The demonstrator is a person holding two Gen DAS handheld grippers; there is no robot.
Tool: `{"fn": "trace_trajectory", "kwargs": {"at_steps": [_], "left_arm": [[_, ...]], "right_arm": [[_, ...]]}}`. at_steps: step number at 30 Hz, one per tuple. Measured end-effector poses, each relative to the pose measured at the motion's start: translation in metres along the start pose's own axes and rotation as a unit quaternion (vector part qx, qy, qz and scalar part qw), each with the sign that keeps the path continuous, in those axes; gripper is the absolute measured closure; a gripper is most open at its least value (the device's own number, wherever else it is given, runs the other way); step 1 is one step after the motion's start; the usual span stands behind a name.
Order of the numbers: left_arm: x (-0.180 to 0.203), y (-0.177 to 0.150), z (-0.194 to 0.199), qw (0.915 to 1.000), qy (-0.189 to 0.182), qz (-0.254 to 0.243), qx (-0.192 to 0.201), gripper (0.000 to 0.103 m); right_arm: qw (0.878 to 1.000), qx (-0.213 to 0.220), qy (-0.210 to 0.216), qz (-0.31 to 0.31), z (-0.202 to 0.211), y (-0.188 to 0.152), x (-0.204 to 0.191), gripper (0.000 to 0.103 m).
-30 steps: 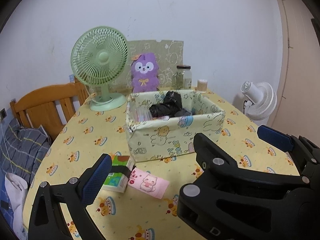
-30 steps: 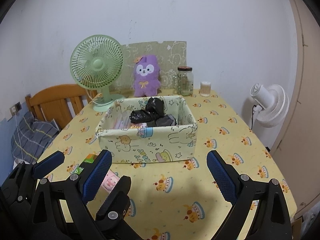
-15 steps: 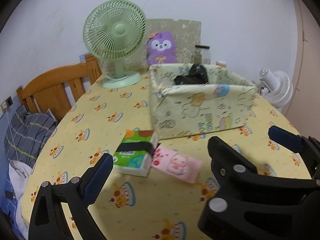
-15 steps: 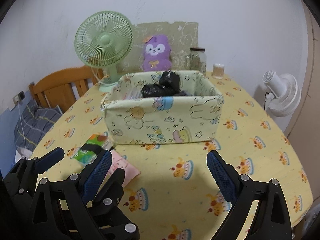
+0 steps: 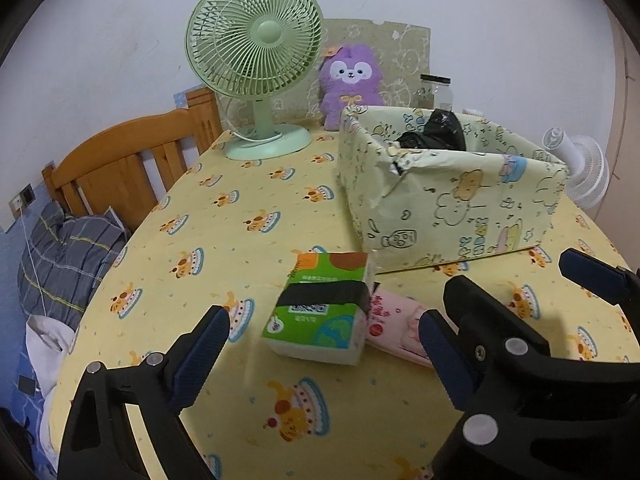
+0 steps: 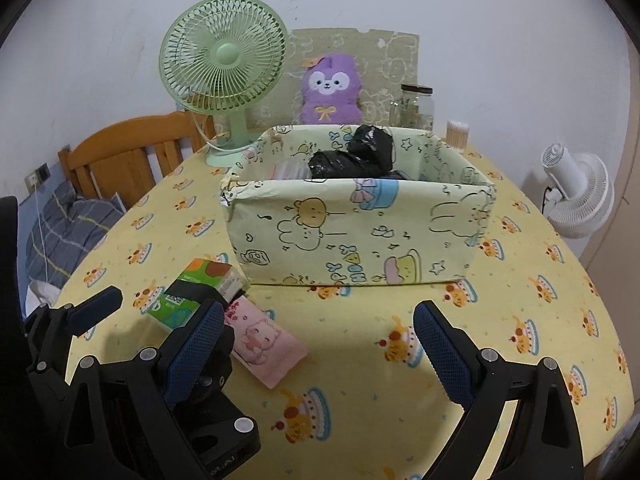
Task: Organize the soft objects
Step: 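Move both open tools back from the box toward the tissue and wipe packs, then close the left tool on the green tissue pack and lift it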
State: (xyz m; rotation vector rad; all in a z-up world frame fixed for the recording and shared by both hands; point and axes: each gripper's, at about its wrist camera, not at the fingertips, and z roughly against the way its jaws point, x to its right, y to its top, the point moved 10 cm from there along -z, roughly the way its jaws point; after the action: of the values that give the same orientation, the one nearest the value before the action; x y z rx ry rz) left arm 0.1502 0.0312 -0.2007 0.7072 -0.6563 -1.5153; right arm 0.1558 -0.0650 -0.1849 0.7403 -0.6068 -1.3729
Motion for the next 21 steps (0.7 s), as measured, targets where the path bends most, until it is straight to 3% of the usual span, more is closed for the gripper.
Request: {"fn": "trace_trajectory", "kwargs": {"at_steps": [10, 21], "left_arm": [[-0.002, 0.007, -0.023, 0.9996, -0.006, -0.024, -0.011, 0.011], [0.005, 0.005, -0.039, 0.9981, -0.036, -0.024, -0.043, 0.029]], "right_arm": [[1.000, -0.016, 0.005, -0.013, -0.019, 0.002, 0.001, 0.006], [0.999, -0.034, 0.004, -0.026, -0.032, 0.001, 0.007, 0.006]]}}
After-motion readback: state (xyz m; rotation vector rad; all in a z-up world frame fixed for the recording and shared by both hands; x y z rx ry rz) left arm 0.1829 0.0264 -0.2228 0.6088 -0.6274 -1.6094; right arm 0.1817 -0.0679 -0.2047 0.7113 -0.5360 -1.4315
